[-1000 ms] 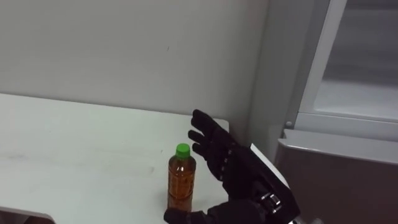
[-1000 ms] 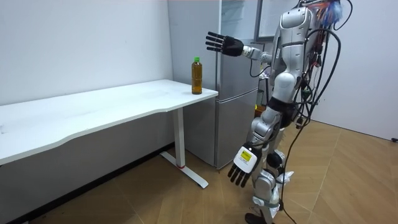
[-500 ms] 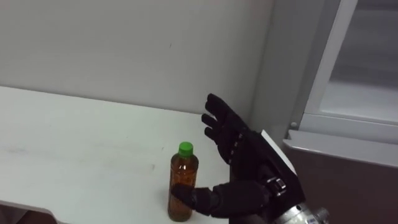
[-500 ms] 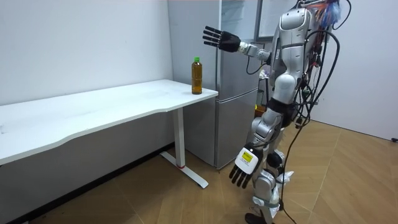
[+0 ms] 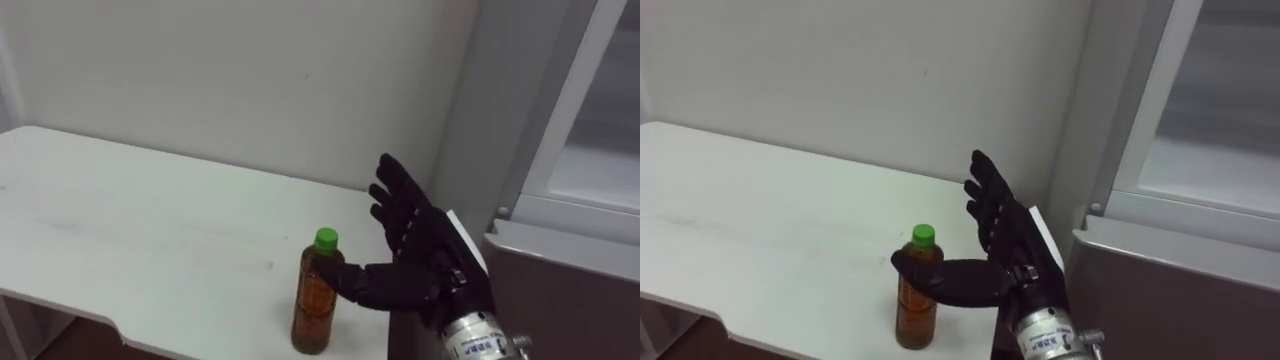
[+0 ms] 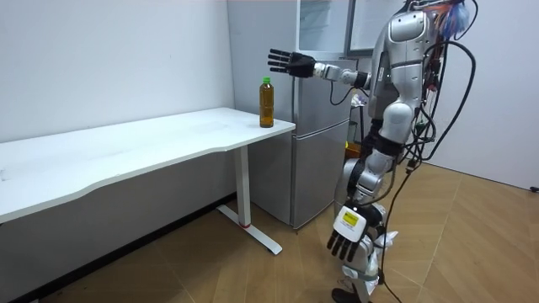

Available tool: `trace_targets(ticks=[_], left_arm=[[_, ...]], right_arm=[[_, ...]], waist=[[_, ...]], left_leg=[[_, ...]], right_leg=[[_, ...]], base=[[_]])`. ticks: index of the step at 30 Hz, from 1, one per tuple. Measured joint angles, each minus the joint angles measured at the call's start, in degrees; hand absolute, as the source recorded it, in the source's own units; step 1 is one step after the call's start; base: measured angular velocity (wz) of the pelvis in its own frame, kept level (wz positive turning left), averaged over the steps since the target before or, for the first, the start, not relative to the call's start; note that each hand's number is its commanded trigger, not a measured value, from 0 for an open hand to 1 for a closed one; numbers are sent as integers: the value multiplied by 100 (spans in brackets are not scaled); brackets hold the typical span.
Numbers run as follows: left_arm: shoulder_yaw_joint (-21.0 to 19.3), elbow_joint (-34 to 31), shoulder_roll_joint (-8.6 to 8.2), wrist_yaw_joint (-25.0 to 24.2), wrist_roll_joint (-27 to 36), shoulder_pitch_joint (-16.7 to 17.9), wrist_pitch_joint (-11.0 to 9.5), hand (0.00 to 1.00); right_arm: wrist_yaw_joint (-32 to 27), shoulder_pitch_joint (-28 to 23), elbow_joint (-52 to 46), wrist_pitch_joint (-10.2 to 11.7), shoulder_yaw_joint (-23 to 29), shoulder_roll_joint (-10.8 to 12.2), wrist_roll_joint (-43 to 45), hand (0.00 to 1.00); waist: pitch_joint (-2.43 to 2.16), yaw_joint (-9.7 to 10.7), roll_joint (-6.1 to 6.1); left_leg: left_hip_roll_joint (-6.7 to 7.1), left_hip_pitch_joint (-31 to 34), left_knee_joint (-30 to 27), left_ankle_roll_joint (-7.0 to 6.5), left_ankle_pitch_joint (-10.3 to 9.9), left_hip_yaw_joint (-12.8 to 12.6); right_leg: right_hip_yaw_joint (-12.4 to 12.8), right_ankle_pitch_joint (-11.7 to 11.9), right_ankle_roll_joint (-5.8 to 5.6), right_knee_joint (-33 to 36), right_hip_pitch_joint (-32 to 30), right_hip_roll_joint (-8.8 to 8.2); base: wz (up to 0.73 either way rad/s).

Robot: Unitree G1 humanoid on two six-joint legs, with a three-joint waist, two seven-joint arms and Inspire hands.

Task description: Put the bottle in the upper fridge

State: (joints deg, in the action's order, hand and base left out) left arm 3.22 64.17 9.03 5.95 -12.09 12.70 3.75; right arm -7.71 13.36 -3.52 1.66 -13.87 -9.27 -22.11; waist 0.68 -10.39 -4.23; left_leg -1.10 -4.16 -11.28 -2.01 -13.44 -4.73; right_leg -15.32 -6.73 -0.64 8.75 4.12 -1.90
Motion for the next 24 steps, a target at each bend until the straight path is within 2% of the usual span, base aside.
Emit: trace_targets(ticks=[3, 4, 6, 8, 13, 16, 24], left_arm=[[-89, 0, 12, -7, -6, -9, 0, 0], [-89, 0, 15, 17, -5, -13, 1, 0], [-78, 0, 13, 63, 0, -48, 6, 0], [-80, 9, 16, 131, 0, -76, 23, 0], [-67, 12, 47, 258, 4, -195, 118, 0], [-69, -1, 37, 258, 1, -193, 123, 0], [-87, -140, 47, 256, -67, -165, 146, 0]], right_arm=[[-219, 324, 127, 44, -11, -2, 6, 0], [-298, 465, 249, 81, -36, -3, -1, 0], [-413, 675, 497, 146, -99, -4, -4, 0], [-552, 845, 757, 155, -120, -3, -5, 0], [-953, 995, 1332, 157, -231, 7, 27, 0], [-1133, 1004, 1435, 157, -278, 11, 41, 0], [-1424, 1262, 1932, 164, -284, 58, 44, 0]], waist=[[9, -71, -90], [-10, -101, -118], [-12, -127, -148], [-35, -237, -183], [-15, -351, -259], [-13, -420, -271], [11, -453, -242]], left_leg=[[6, 180, -5, 14, 50, 20], [1, 240, -4, 21, 58, 33], [-6, 275, 5, 27, 71, 41], [-7, 333, 10, 29, 85, 43], [-4, 403, 11, 27, 95, 177], [-1, 473, 16, 26, 95, 180], [-5, 536, -2, 26, 95, 199]], right_leg=[[-35, 7, 11, -5, -169, -4], [-56, 12, 19, -7, -226, 0], [-68, 13, 21, -8, -257, 3], [-74, 13, 21, -8, -313, 3], [-214, 14, 22, -12, -329, -6], [-223, 14, 22, -13, -396, -10], [-358, 13, 21, -14, -447, -17]], base=[[3], [7], [6], [3], [13], [0], [0]])
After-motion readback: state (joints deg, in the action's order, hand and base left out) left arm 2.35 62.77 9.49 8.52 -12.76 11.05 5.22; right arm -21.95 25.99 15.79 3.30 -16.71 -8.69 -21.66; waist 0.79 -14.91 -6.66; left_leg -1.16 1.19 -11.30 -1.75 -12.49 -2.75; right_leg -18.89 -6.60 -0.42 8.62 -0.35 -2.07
